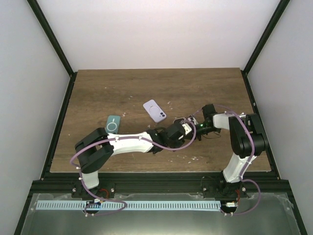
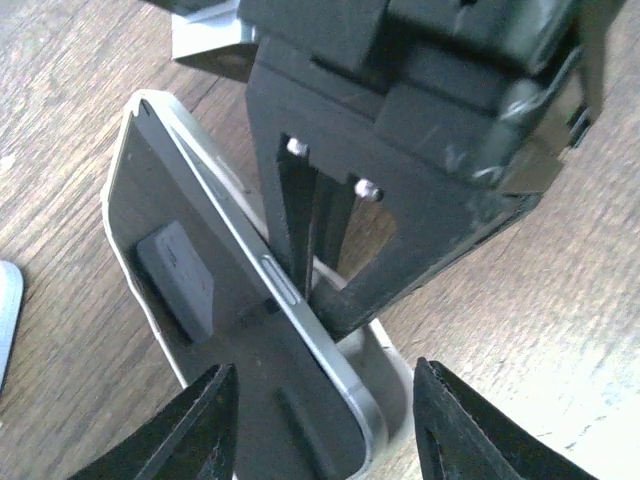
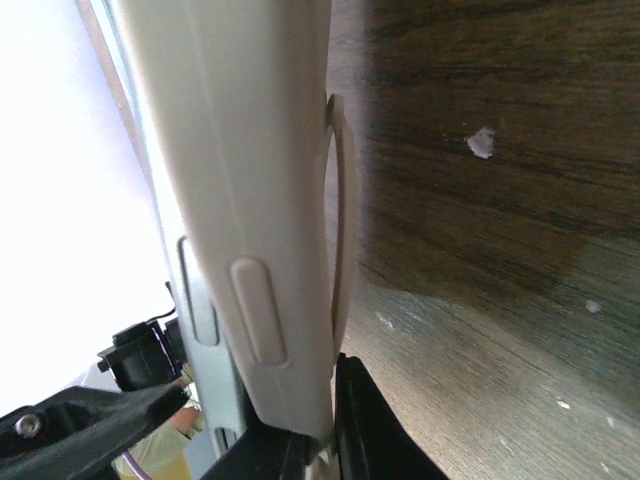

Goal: Take the phone out of the phone case
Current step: Remove the phone case from the phone.

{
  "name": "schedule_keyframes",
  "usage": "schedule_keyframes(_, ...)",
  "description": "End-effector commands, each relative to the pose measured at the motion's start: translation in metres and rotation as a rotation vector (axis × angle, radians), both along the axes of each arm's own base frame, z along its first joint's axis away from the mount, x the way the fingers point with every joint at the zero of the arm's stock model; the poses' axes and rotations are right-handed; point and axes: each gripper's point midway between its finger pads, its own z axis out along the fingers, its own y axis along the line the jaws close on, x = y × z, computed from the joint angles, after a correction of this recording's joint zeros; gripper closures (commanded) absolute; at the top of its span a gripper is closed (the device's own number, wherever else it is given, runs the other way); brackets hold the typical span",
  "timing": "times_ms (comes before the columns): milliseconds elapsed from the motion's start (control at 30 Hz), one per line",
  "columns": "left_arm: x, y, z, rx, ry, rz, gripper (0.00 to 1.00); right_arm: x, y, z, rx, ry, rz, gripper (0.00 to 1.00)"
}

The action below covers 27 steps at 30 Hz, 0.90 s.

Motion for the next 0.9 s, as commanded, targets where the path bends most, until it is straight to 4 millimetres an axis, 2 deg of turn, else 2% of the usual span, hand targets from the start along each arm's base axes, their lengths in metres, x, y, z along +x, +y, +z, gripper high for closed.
schedule_keyframes(0, 0.01, 0.013, -0.012, 0.088, -0.042, 0.07, 0.53, 0.004, 0.005, 0.013, 0.061, -0.032, 0.017, 0.99)
schedule_keyframes(200, 0.015, 0.035, -0.016, 0.182, -0.136, 0.112, 0.56, 0.004, 0.005, 0.013, 0.061, -0.032, 0.017, 0.99)
schedule_keyframes(367, 0.015, 0.048, -0.027, 0.355, -0.28, 0.098, 0.49, 0.003, 0.006, 0.015, 0.07, -0.031, 0.016, 0.99)
schedule_keyframes(467, 0.018, 0.05, -0.032, 0.433, -0.356, 0.104, 0.48, 0.001, 0.007, 0.018, 0.087, -0.03, 0.02, 0.99)
schedule_keyframes(733, 0.024, 0.045, -0.037, 0.419, -0.343, 0.116, 0.55, 0.0, 0.007, 0.025, 0.099, -0.047, 0.022, 0.99)
schedule_keyframes(867, 0.03, 0.049, -0.045, 0.44, -0.33, 0.135, 0.65, -0.001, 0.008, 0.028, 0.114, -0.048, 0.025, 0.99)
